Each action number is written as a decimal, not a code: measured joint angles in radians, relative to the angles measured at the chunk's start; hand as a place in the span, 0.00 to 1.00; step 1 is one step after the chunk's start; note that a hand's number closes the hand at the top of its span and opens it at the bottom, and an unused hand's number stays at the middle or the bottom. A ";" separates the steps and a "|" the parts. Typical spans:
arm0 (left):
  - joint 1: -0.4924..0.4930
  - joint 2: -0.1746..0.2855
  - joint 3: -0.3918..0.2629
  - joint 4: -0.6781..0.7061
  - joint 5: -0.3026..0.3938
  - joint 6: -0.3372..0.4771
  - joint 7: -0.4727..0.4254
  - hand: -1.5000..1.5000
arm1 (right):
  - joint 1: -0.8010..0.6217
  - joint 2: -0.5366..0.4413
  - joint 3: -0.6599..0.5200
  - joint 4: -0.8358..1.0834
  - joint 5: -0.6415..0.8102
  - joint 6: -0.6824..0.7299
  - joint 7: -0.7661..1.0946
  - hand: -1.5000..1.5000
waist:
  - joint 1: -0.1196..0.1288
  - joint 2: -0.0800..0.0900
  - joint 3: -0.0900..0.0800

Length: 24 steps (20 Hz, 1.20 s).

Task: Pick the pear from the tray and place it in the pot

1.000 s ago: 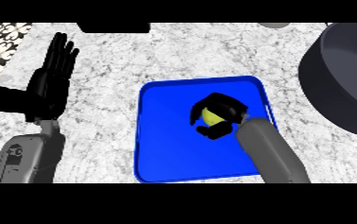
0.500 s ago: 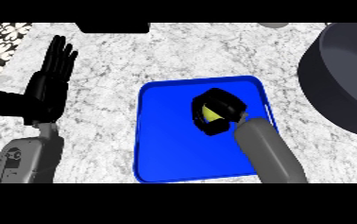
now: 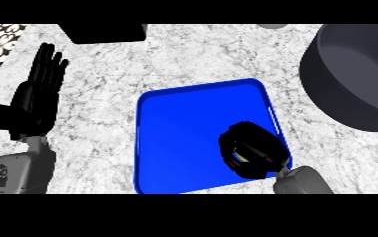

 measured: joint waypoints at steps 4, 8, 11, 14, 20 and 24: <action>0.026 0.011 0.023 -0.001 0.002 0.004 -0.006 0.50 | 0.175 -0.102 -0.007 -0.247 0.035 -0.079 -0.002 1.00 | -0.035 -0.006 0.000; 0.037 0.014 0.032 -0.004 0.010 -0.004 -0.018 0.50 | 0.346 -0.164 -0.109 -0.482 0.005 -0.155 0.023 1.00 | -0.038 0.000 0.000; 0.033 0.008 0.025 -0.010 0.009 -0.005 -0.020 0.50 | 0.446 -0.177 -0.223 -0.635 -0.068 -0.191 0.045 1.00 | -0.025 0.007 0.001; 0.036 0.002 0.009 -0.027 0.006 -0.009 -0.016 0.50 | 0.507 -0.183 -0.368 -0.749 -0.165 -0.207 0.069 1.00 | -0.005 0.012 0.002; -0.003 -0.020 -0.018 0.001 -0.014 -0.004 -0.028 0.50 | 0.507 -0.242 -0.713 -0.751 -0.439 -0.164 0.077 1.00 | 0.032 0.022 0.002; -0.026 -0.029 -0.031 0.005 -0.015 -0.007 -0.017 0.50 | 0.428 -0.347 -0.882 -0.597 -0.544 -0.098 0.071 1.00 | 0.052 0.026 0.002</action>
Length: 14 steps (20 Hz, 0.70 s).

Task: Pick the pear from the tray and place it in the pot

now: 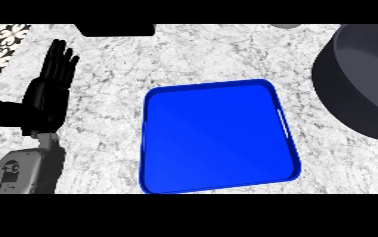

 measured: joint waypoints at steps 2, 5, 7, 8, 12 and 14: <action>-0.015 -0.003 -0.002 0.008 -0.001 0.000 0.003 0.50 | -0.047 -0.041 -0.034 0.114 0.000 0.010 -0.032 1.00 | 0.008 0.002 0.000; -0.021 -0.005 -0.001 0.025 0.001 -0.008 -0.009 0.50 | -0.132 -0.119 -0.083 0.299 -0.011 0.027 -0.088 1.00 | 0.017 0.003 0.000; -0.025 0.007 0.007 0.020 0.011 -0.021 0.002 0.50 | -0.192 -0.153 -0.092 0.436 -0.006 0.023 -0.138 1.00 | 0.024 0.004 0.001; -0.034 0.008 0.009 0.029 0.013 -0.023 0.003 0.50 | -0.228 -0.173 -0.093 0.509 -0.003 0.021 -0.166 1.00 | 0.027 0.005 0.001; -0.052 -0.003 -0.004 0.044 -0.002 -0.018 -0.005 0.50 | -0.385 -0.247 -0.075 0.788 0.019 0.006 -0.267 1.00 | 0.036 0.007 0.001; -0.056 -0.013 -0.012 0.053 -0.010 -0.013 -0.015 0.50 | -0.449 -0.271 -0.055 0.923 0.044 -0.010 -0.336 1.00 | 0.039 0.008 0.001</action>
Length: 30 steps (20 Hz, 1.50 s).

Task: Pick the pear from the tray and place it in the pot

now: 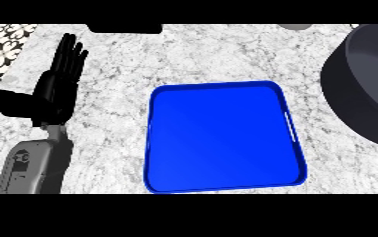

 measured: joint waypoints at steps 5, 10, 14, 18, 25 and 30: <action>0.003 -0.014 -0.010 -0.019 -0.008 0.015 0.022 0.50 | -0.150 -0.019 0.048 0.299 0.076 -0.091 -0.150 1.00 | 0.007 0.002 0.001; -0.001 -0.017 -0.013 -0.019 -0.006 0.005 0.012 0.50 | -0.309 -0.033 0.091 0.548 0.153 -0.168 -0.214 1.00 | 0.016 0.005 0.001; -0.017 -0.016 -0.014 -0.007 -0.010 0.004 0.013 0.50 | -0.373 -0.025 0.141 0.679 0.223 -0.192 -0.212 1.00 | 0.022 0.008 0.002; -0.021 -0.020 -0.015 -0.009 -0.007 0.003 0.014 0.50 | -0.417 -0.031 0.171 0.791 0.252 -0.099 -0.196 0.00 | 0.030 0.012 0.003; -0.006 -0.013 -0.007 -0.021 0.001 -0.009 0.009 0.50 | -0.474 -0.006 0.195 0.889 0.273 -0.034 -0.289 0.00 | 0.028 0.012 0.004; -0.012 -0.008 0.001 -0.004 -0.006 -0.006 -0.001 0.50 | -0.520 -0.019 0.137 0.929 0.200 0.038 -0.305 0.00 | 0.017 0.009 0.004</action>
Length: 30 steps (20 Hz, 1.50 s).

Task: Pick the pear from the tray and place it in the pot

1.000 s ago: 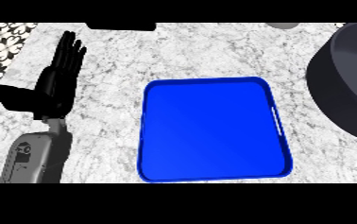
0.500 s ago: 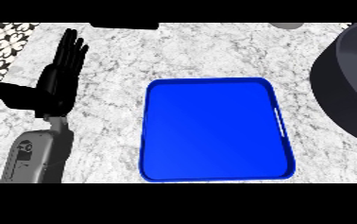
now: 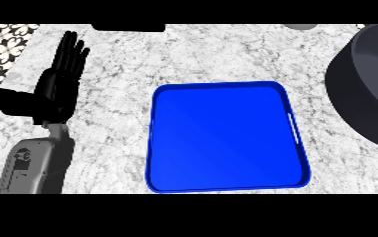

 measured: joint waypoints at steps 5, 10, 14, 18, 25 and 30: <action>0.006 0.002 0.001 -0.006 0.003 -0.003 0.012 0.50 | -0.050 -0.030 -0.072 0.062 -0.087 0.101 0.070 0.00 | -0.003 -0.002 0.000; 0.003 -0.006 -0.001 -0.010 0.005 0.001 0.015 0.50 | -0.065 -0.075 -0.143 0.108 -0.168 0.187 0.130 0.00 | -0.002 0.001 0.001; -0.005 -0.004 0.002 -0.016 0.008 0.001 0.020 0.50 | -0.065 -0.119 -0.196 0.119 -0.226 0.230 0.169 0.00 | 0.001 0.005 0.003; -0.003 -0.004 0.003 -0.012 0.011 -0.003 0.016 0.50 | -0.043 -0.165 -0.237 0.124 -0.272 0.274 0.202 0.00 | -0.002 0.009 0.006; 0.005 0.000 0.008 -0.020 0.016 -0.008 0.011 0.50 | -0.003 -0.212 -0.283 0.112 -0.325 0.306 0.245 0.00 | 0.004 0.013 0.010; 0.012 -0.003 0.008 -0.026 0.017 -0.007 0.006 0.50 | 0.026 -0.237 -0.303 0.097 -0.351 0.325 0.270 0.00 | 0.002 0.015 0.012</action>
